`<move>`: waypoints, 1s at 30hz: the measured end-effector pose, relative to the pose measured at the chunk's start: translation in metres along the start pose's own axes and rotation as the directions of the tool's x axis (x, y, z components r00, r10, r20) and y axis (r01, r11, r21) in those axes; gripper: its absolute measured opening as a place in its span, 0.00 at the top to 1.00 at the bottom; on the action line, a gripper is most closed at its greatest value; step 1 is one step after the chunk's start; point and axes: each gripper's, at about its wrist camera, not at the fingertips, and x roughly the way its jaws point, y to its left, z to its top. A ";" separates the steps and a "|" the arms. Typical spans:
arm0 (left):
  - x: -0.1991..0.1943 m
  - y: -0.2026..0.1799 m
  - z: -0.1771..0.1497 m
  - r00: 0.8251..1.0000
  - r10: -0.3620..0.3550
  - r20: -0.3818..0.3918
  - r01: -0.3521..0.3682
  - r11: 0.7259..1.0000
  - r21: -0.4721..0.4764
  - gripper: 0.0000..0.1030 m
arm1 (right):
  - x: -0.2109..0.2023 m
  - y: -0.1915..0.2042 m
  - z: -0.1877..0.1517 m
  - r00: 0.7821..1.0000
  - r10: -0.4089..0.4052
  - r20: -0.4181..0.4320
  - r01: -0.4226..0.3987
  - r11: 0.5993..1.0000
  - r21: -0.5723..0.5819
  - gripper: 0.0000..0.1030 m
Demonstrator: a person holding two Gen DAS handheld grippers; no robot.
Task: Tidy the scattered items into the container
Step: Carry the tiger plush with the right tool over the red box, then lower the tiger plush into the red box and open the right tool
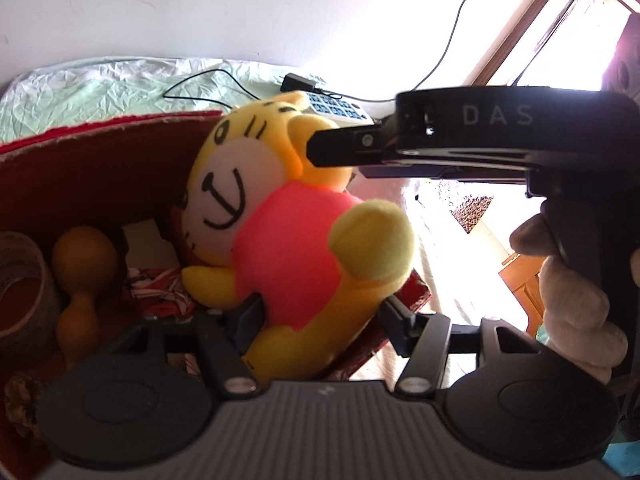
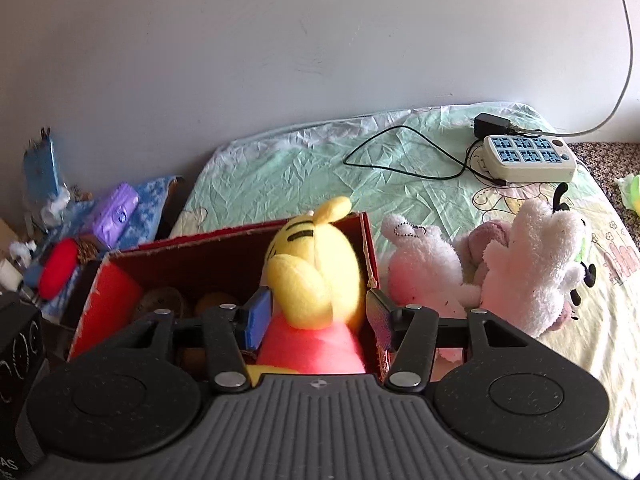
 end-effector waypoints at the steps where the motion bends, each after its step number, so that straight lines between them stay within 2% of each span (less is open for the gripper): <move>1: 0.000 -0.001 0.001 1.000 -0.004 -0.001 0.004 1.000 0.000 0.41 | 0.000 -0.001 0.000 1.000 0.009 0.001 -0.009 1.000 0.012 0.58; 2: 0.002 -0.001 0.002 1.000 -0.006 -0.006 0.006 1.000 -0.001 0.41 | 0.002 -0.002 0.001 1.000 0.017 -0.007 -0.017 1.000 0.017 0.65; 8: 0.020 0.007 0.007 0.998 -0.043 -0.043 0.040 0.997 -0.073 0.41 | 0.015 0.002 -0.004 1.000 0.013 -0.029 -0.013 1.000 -0.011 0.67; 12: 0.022 0.004 0.005 0.999 -0.031 -0.037 0.029 0.997 -0.067 0.40 | 0.023 0.000 -0.004 0.999 -0.011 -0.030 0.010 1.000 -0.028 0.71; 16: 0.009 0.005 0.000 0.999 -0.031 -0.013 0.030 0.997 -0.076 0.32 | 0.022 -0.002 -0.006 0.999 -0.020 -0.027 0.019 0.999 -0.029 0.71; 17: 0.005 0.004 -0.001 0.999 -0.037 -0.001 0.037 0.997 -0.074 0.24 | 0.022 -0.003 -0.007 0.999 -0.021 -0.028 0.021 0.999 -0.030 0.71; 19: -0.006 0.000 -0.004 0.999 -0.038 0.034 0.040 0.997 -0.063 0.16 | 0.023 -0.005 -0.008 0.999 -0.025 -0.035 0.024 0.999 -0.026 0.71; 23: -0.017 -0.010 -0.007 0.997 0.002 0.074 -0.001 1.000 -0.018 0.15 | 0.027 -0.011 -0.009 0.999 -0.031 -0.041 0.031 1.000 -0.005 0.71; 30: -0.020 0.009 -0.007 0.998 0.019 0.052 -0.016 0.998 -0.067 0.19 | 0.020 -0.010 -0.009 1.000 -0.015 -0.021 0.015 1.000 -0.012 0.71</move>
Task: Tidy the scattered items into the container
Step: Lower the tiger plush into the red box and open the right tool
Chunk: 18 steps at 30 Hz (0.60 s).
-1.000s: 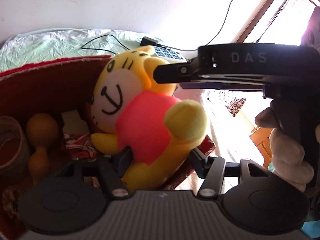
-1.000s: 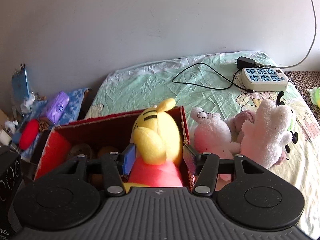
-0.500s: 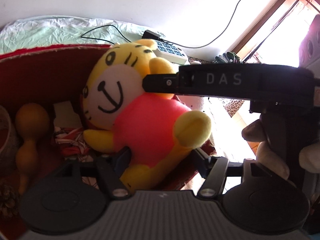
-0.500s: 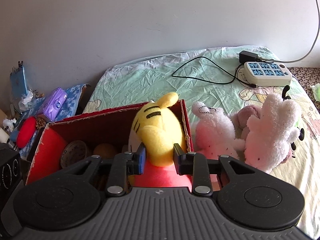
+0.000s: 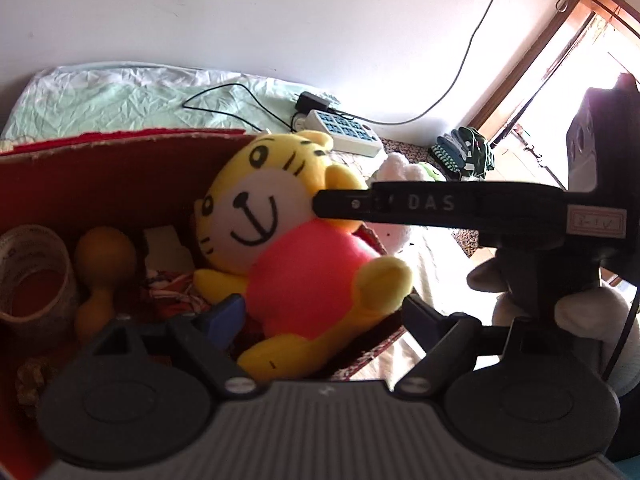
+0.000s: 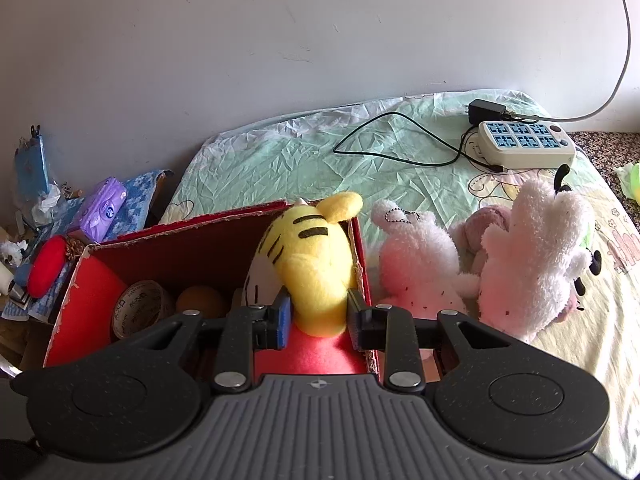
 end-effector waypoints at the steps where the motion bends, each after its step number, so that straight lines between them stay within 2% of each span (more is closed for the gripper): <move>1: -0.003 0.004 0.002 1.000 -0.002 0.003 0.002 1.000 -0.008 0.21 | -0.001 -0.001 0.000 1.000 0.007 0.002 -0.007 1.000 0.004 0.70; 7: -0.012 0.023 0.015 1.000 -0.009 0.023 0.010 0.998 -0.066 0.30 | -0.008 -0.010 -0.001 0.998 0.055 0.017 -0.056 0.997 0.057 0.69; 10: -0.015 0.025 0.018 0.999 -0.006 0.032 0.008 0.997 -0.072 0.31 | -0.015 -0.016 -0.001 0.996 0.085 0.042 -0.088 0.991 0.096 0.69; 12: -0.011 0.025 0.020 1.000 0.018 0.022 -0.016 0.997 -0.072 0.31 | -0.018 -0.013 -0.003 0.995 0.087 0.045 -0.089 0.994 0.064 0.69; 14: -0.006 0.024 0.022 0.999 0.046 0.004 -0.046 0.996 -0.071 0.37 | -0.020 -0.010 -0.005 0.996 0.080 0.042 -0.081 0.996 0.035 0.69; 18: 0.000 0.013 0.023 0.993 0.118 -0.007 -0.118 0.992 -0.055 0.38 | -0.028 -0.018 -0.010 0.990 0.132 0.054 -0.135 0.990 0.052 0.69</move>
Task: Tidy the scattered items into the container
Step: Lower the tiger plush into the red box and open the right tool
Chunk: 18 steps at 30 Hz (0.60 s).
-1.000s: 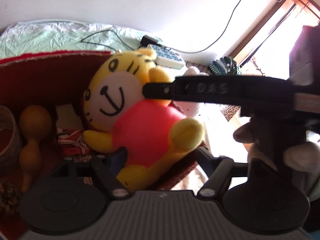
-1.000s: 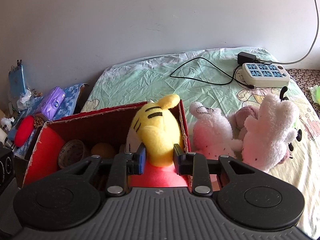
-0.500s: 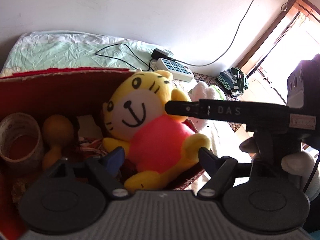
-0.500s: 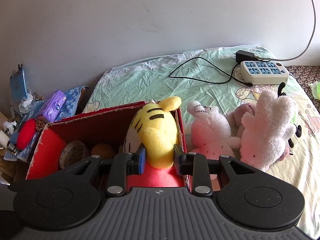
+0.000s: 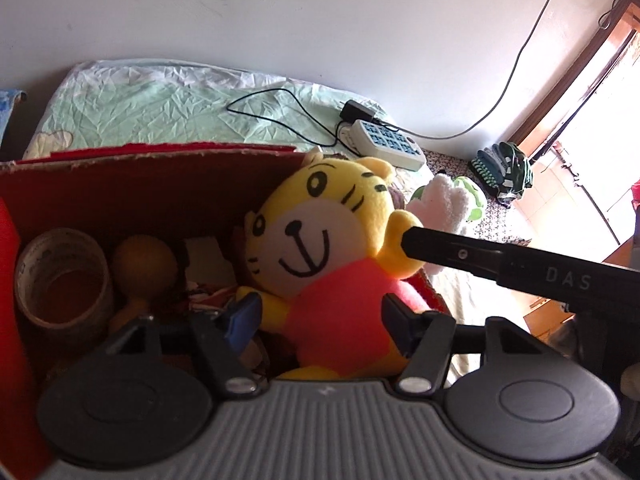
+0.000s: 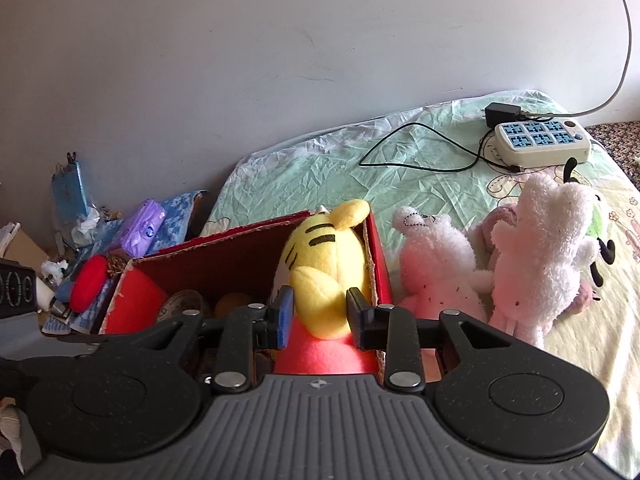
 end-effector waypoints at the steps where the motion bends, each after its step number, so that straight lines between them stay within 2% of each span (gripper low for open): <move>1: 0.001 -0.005 -0.001 1.000 0.029 0.002 -0.029 1.000 0.010 0.35 | -0.003 -0.003 -0.001 1.000 0.003 0.004 -0.003 1.000 0.004 0.69; 4: 0.003 -0.018 -0.002 0.991 0.133 0.026 -0.134 0.990 0.035 0.27 | -0.014 -0.014 -0.001 1.000 0.014 0.019 -0.015 1.000 0.027 0.69; 12: 0.017 -0.050 0.000 0.954 0.298 0.044 -0.299 0.954 0.034 0.26 | -0.027 -0.043 0.005 0.999 0.054 0.005 -0.054 0.998 0.032 0.69; 18: 0.027 -0.070 0.000 0.907 0.421 0.026 -0.421 0.907 0.013 0.25 | -0.031 -0.049 0.009 0.995 0.096 -0.025 -0.097 0.995 -0.036 0.69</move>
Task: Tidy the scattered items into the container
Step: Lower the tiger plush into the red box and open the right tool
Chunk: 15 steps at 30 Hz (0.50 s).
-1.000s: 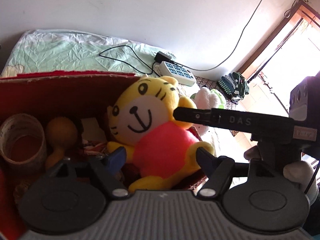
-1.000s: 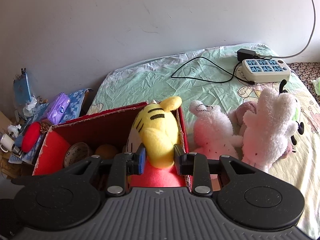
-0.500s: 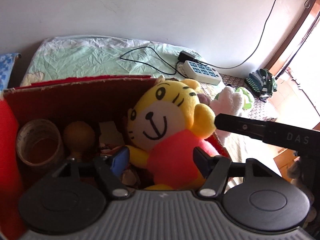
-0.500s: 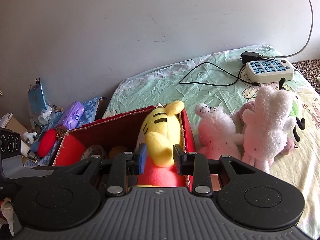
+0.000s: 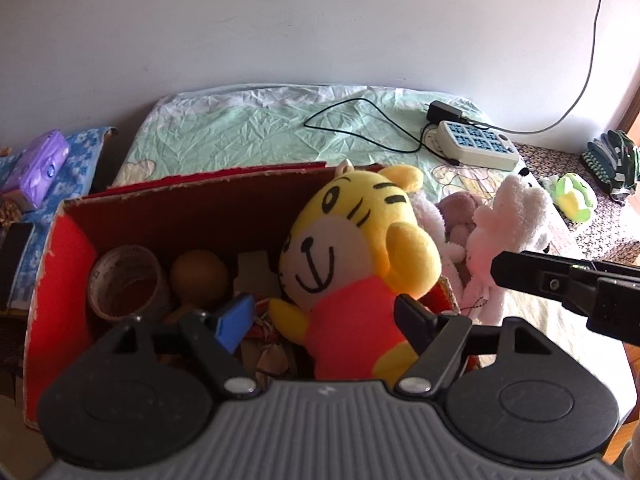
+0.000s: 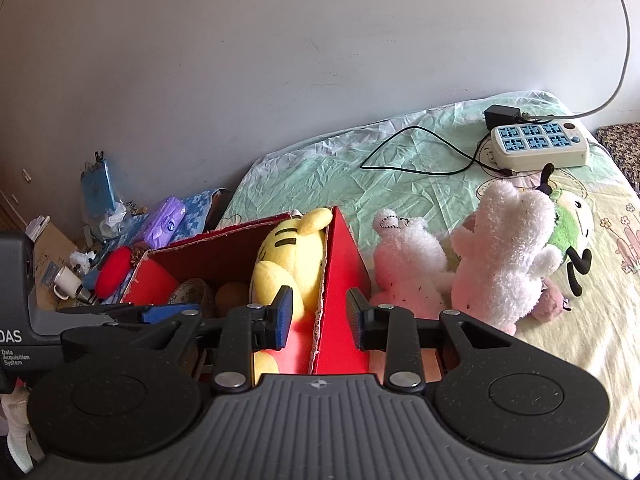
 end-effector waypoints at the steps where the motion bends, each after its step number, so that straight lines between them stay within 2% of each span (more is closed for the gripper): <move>1: -0.002 -0.003 0.000 1.000 0.021 0.005 -0.021 1.000 -0.003 0.23 | 0.000 -0.001 0.000 1.000 0.003 -0.005 -0.003 1.000 -0.008 0.69; 6: -0.009 -0.015 0.005 0.994 0.105 0.023 -0.105 0.994 -0.009 0.15 | -0.003 -0.009 -0.002 0.999 0.027 -0.023 -0.028 0.999 -0.037 0.69; 15: -0.010 -0.054 0.020 0.975 0.221 0.021 -0.221 0.975 0.018 0.15 | -0.016 -0.045 -0.009 1.000 0.023 -0.010 -0.023 0.999 -0.028 0.69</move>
